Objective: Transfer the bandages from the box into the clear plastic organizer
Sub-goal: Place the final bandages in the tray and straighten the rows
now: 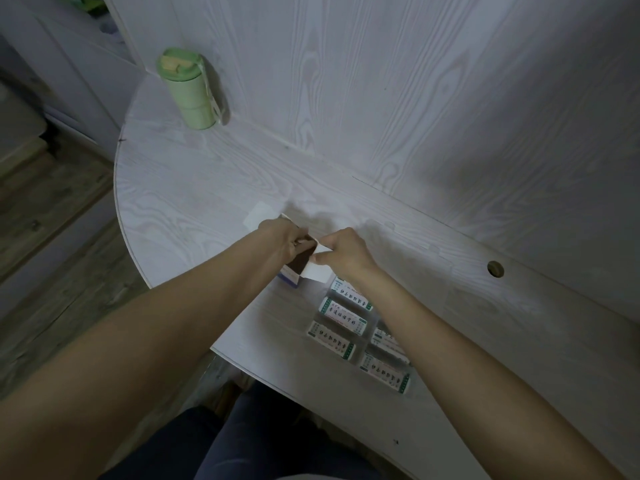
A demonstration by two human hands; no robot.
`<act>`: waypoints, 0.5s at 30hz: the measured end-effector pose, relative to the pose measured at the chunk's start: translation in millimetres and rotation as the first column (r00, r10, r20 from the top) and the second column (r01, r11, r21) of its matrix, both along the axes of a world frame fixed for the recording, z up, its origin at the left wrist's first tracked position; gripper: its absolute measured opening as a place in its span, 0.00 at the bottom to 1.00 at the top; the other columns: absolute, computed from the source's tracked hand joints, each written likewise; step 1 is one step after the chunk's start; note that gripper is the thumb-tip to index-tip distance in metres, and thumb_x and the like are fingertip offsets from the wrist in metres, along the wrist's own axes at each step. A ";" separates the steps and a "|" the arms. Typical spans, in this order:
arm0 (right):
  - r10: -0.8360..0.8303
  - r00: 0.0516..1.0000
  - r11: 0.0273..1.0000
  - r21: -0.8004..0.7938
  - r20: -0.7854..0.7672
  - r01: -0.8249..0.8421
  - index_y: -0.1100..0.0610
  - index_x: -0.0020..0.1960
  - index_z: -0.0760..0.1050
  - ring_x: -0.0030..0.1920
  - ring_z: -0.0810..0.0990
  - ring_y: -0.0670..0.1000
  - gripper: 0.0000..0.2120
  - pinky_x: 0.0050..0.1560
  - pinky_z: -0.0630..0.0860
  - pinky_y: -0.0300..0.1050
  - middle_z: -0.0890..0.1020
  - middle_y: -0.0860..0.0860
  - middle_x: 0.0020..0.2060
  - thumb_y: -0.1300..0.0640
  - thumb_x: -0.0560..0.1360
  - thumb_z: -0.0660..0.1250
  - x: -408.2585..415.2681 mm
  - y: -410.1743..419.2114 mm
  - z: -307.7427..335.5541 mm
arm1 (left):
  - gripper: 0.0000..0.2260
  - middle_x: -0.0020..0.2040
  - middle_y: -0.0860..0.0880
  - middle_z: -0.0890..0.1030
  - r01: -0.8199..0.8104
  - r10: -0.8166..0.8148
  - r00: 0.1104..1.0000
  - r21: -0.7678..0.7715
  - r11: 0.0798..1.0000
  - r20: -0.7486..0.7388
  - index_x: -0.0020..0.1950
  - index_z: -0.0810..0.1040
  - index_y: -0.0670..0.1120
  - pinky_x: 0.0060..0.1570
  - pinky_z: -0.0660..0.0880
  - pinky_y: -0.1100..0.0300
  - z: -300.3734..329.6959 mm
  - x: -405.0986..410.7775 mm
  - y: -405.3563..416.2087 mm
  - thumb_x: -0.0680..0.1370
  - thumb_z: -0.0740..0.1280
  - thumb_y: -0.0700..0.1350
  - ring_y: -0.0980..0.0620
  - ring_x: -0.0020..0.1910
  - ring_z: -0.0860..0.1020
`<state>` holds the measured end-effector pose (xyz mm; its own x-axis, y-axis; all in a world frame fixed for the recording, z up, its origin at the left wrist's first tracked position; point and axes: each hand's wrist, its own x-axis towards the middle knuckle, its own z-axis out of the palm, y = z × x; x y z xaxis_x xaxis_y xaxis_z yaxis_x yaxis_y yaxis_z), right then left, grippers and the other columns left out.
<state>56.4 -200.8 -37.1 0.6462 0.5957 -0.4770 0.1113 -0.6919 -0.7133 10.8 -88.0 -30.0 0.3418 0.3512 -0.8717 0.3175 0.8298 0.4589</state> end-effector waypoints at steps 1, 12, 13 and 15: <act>-0.009 1.000 1.000 0.003 -0.005 0.009 0.66 0.62 0.76 0.61 0.76 0.55 0.18 0.54 0.73 0.42 0.78 0.57 0.61 0.63 0.73 0.71 0.9 -0.6 -0.7 | 0.06 0.53 0.37 0.75 -0.011 0.011 1.000 0.059 0.998 -0.001 0.53 0.73 0.34 0.33 0.80 0.58 0.4 -2.1 0.6 0.78 0.61 0.30 0.41 0.58 0.74; 0.002 1.000 1.000 -0.013 0.003 -0.002 0.64 0.66 0.73 0.66 0.72 0.53 0.23 0.54 0.67 0.36 0.74 0.56 0.66 0.62 0.73 0.72 1.5 1.1 -6.1 | 0.10 0.45 0.41 0.73 0.287 -0.269 0.956 0.176 0.942 -0.120 0.60 0.71 0.40 0.34 0.77 0.58 4.7 7.5 -8.9 0.80 0.61 0.40 0.45 0.49 0.74; 0.000 1.000 1.000 -0.014 0.009 0.000 0.64 0.66 0.73 0.65 0.73 0.53 0.23 0.53 0.67 0.36 0.75 0.56 0.66 0.62 0.73 0.71 1.4 0.9 -5.8 | 0.11 0.49 0.40 0.75 0.302 -0.281 0.950 0.173 0.938 -0.135 0.61 0.71 0.39 0.40 0.77 0.56 1.9 7.9 -9.2 0.80 0.61 0.41 0.45 0.52 0.75; -0.007 1.000 1.000 -0.015 0.010 0.007 0.65 0.66 0.73 0.64 0.74 0.54 0.23 0.53 0.67 0.37 0.75 0.56 0.65 0.62 0.73 0.71 1.9 0.3 -5.5 | 0.12 0.55 0.39 0.76 0.284 -0.259 0.954 0.178 0.942 -0.154 0.61 0.71 0.38 0.52 0.77 0.52 -5.4 8.1 -8.1 0.79 0.62 0.40 0.42 0.56 0.76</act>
